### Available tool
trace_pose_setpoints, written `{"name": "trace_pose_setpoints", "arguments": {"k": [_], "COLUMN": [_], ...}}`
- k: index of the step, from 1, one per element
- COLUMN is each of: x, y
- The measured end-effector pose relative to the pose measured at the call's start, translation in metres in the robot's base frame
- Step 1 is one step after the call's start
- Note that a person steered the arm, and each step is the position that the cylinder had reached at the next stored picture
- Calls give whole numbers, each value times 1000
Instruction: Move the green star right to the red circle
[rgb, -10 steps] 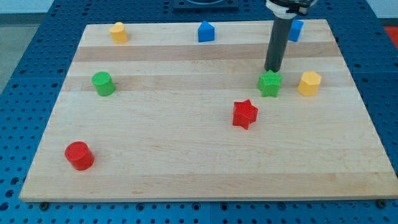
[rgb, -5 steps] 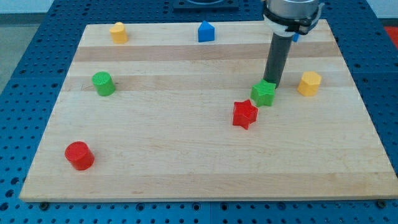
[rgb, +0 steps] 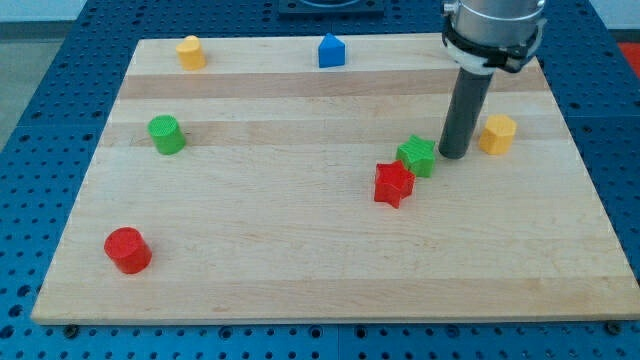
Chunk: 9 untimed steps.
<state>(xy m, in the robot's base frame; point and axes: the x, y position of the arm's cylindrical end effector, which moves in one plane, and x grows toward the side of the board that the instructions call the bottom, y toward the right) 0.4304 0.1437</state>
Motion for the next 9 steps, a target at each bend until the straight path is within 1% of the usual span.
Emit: {"name": "trace_pose_setpoints", "arguments": {"k": [1, 3, 4, 5, 6, 7, 9], "x": [6, 5, -8, -16, -8, 12, 19], "y": [-22, -89, -91, -108, -124, -139, -180]}}
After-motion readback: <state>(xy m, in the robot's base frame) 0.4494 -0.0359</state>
